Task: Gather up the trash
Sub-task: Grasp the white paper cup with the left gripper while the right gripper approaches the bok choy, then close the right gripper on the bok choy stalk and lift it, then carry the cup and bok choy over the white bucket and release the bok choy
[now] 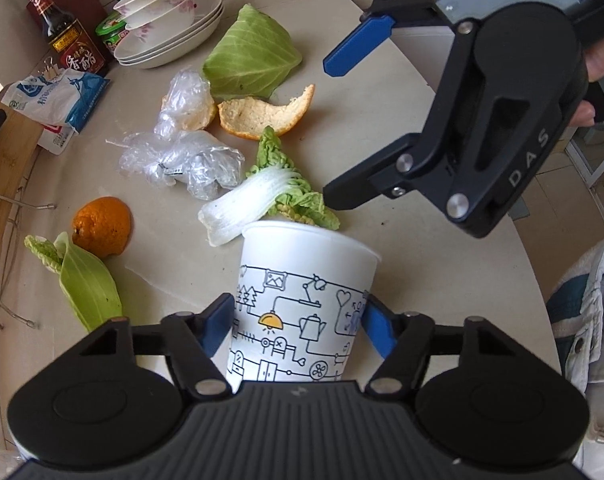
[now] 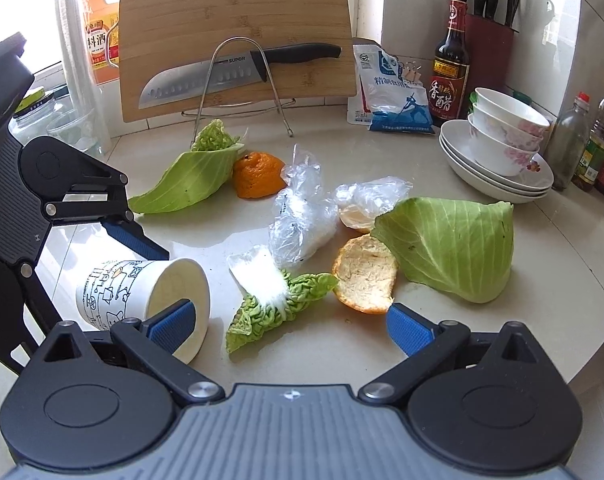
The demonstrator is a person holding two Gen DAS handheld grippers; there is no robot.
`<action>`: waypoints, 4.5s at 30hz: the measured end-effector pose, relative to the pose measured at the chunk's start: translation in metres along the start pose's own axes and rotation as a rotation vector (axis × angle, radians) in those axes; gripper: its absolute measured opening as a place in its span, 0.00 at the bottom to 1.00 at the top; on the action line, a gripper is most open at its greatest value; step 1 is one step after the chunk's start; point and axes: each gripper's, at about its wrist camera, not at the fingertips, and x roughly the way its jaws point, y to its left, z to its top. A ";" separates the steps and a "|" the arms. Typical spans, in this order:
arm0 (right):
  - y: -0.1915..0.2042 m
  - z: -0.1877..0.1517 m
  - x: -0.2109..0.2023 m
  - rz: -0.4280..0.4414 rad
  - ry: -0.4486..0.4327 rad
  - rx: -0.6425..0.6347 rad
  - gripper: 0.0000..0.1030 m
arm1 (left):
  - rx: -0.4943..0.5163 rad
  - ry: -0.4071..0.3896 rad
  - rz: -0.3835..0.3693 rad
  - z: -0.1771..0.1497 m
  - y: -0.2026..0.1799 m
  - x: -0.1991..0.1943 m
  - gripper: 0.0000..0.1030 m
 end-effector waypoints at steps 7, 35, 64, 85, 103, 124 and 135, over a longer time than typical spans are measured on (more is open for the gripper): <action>0.001 0.007 0.010 0.036 0.003 -0.043 0.98 | -0.108 -0.041 0.016 -0.007 0.010 -0.016 0.62; 0.009 0.020 0.050 0.143 0.111 -0.309 0.32 | -0.369 -0.090 0.065 -0.027 0.026 -0.036 0.63; -0.001 -0.010 0.022 0.122 0.176 -0.231 0.43 | -0.324 -0.101 0.029 -0.015 0.011 -0.035 0.63; -0.023 -0.022 -0.046 -0.030 0.120 -0.110 0.29 | -0.229 -0.120 -0.031 0.015 -0.013 -0.042 0.62; -0.113 -0.129 -0.129 -0.192 0.114 0.163 0.29 | -0.142 -0.134 -0.137 0.129 -0.115 0.002 0.62; -0.227 -0.260 -0.077 -0.280 0.210 0.426 0.30 | -0.249 -0.058 -0.132 0.223 -0.213 0.124 0.62; -0.243 -0.293 -0.035 -0.284 0.232 0.440 0.76 | -0.259 -0.015 -0.085 0.231 -0.230 0.167 0.62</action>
